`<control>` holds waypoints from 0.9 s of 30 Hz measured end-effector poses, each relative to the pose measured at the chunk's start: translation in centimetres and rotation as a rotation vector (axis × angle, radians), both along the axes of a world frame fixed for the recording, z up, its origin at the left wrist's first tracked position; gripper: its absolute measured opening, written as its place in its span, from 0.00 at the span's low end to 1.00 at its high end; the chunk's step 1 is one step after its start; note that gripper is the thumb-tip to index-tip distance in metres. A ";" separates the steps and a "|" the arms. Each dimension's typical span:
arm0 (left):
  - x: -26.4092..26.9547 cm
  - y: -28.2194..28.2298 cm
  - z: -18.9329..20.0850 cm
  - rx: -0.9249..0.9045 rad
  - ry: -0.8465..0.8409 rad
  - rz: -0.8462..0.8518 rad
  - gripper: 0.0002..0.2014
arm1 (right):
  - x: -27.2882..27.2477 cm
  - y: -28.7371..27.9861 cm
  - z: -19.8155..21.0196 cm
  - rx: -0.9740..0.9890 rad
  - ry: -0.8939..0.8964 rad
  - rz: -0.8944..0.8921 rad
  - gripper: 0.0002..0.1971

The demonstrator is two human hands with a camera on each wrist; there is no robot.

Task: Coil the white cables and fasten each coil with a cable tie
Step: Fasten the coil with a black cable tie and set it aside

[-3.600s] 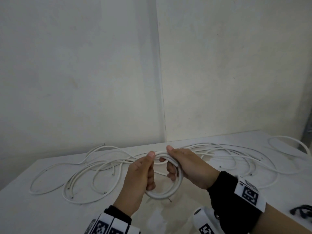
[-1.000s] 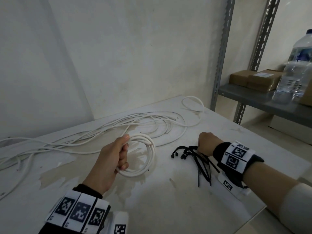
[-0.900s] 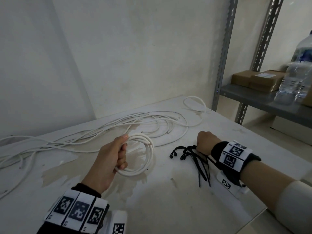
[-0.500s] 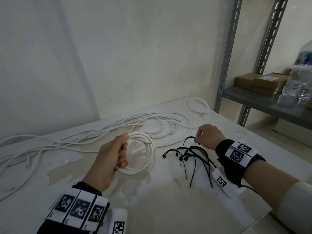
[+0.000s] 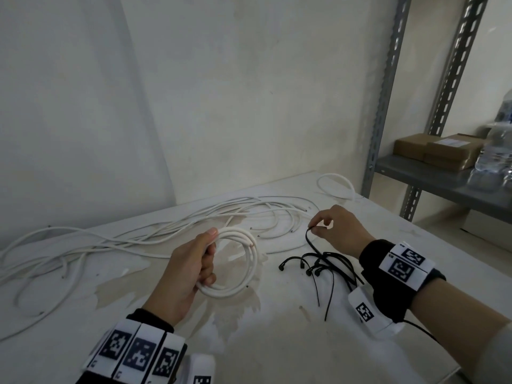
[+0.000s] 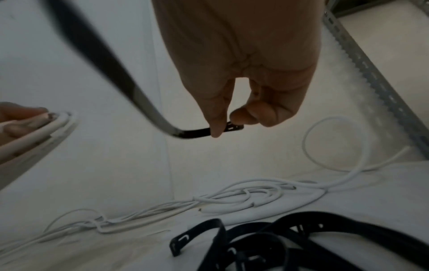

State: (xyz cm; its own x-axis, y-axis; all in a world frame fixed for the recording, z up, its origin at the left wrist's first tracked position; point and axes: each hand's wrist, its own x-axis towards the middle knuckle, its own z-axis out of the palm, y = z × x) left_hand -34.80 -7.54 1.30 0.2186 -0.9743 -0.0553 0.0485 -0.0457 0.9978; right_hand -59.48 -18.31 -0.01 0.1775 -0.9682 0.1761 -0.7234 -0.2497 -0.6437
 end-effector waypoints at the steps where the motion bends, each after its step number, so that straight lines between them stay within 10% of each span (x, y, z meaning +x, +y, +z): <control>1: 0.1 0.1 0.0 0.004 -0.002 0.000 0.17 | 0.5 0.2 0.0 0.000 0.019 0.017 0.05; 27: 5.3 2.4 0.6 -0.006 0.013 0.201 0.17 | 13.6 5.8 3.3 0.163 -0.594 0.424 0.09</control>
State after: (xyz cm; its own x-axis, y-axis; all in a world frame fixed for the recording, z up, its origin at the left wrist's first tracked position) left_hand -29.47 -5.10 1.88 0.4084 -0.9112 -0.0541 0.0691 -0.0282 0.9972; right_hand -45.87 -12.51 3.34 0.4607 -0.8601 0.2189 -0.1056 -0.2980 -0.9487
